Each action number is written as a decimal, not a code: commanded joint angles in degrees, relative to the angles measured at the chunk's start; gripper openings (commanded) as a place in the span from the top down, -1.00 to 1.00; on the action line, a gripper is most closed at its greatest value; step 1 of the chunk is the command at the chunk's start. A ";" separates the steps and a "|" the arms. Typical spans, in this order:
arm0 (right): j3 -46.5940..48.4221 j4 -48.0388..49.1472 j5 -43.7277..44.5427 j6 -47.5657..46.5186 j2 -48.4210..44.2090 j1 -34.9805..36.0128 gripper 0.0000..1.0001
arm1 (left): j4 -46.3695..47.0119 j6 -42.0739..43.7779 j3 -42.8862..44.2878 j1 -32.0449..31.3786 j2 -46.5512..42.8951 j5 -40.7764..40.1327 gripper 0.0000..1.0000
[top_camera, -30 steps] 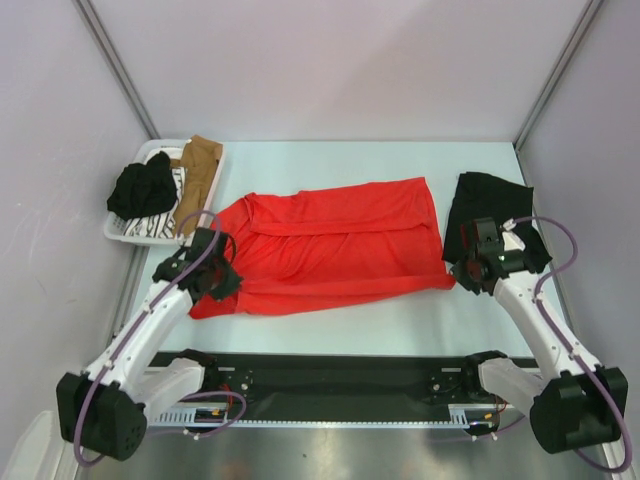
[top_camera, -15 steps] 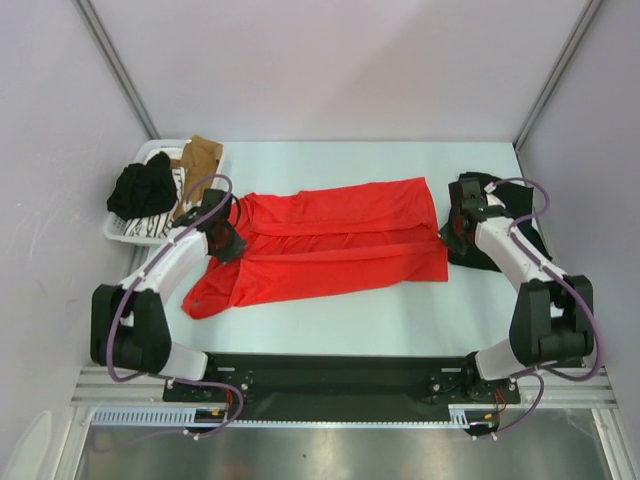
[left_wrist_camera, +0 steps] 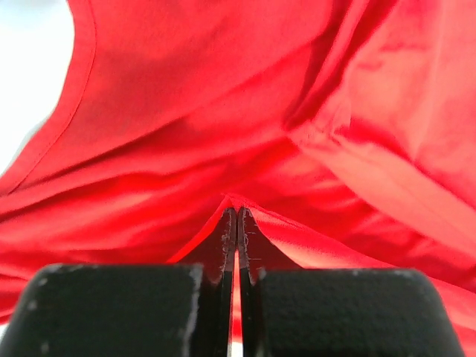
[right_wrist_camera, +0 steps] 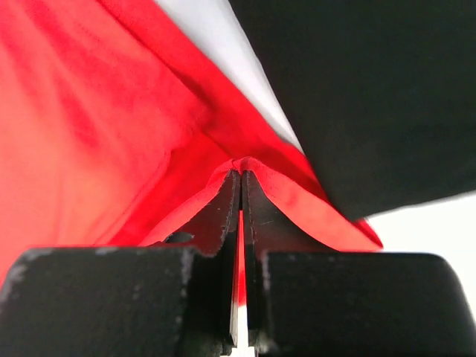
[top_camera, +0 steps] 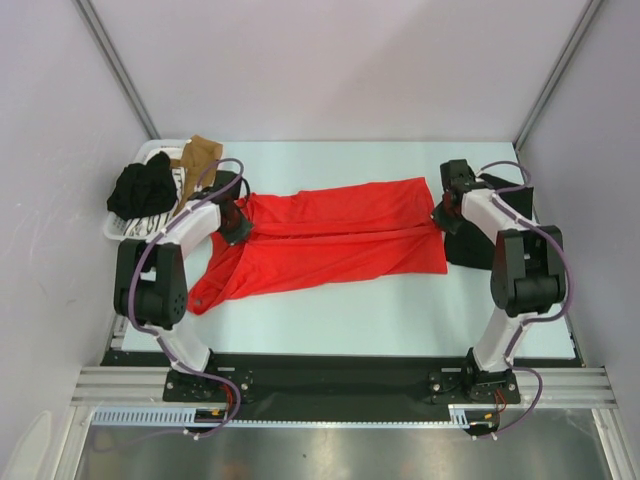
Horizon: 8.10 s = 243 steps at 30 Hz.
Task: Fold and stack the tank tops
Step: Fold the tank top
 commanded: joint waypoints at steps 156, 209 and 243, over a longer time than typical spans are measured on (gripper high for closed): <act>49.28 23.95 -39.77 -8.05 48.16 4.73 0.41 | 32.51 -1.68 68.77 -1.31 61.47 36.90 -0.12; -43.33 0.76 -10.95 8.71 -45.51 39.33 -0.26 | 13.03 -3.42 -50.58 -19.58 -56.98 10.80 -1.00; -44.49 -7.24 -3.56 19.72 -44.12 53.41 0.94 | -9.13 -19.10 -52.61 -38.93 -58.85 4.56 0.54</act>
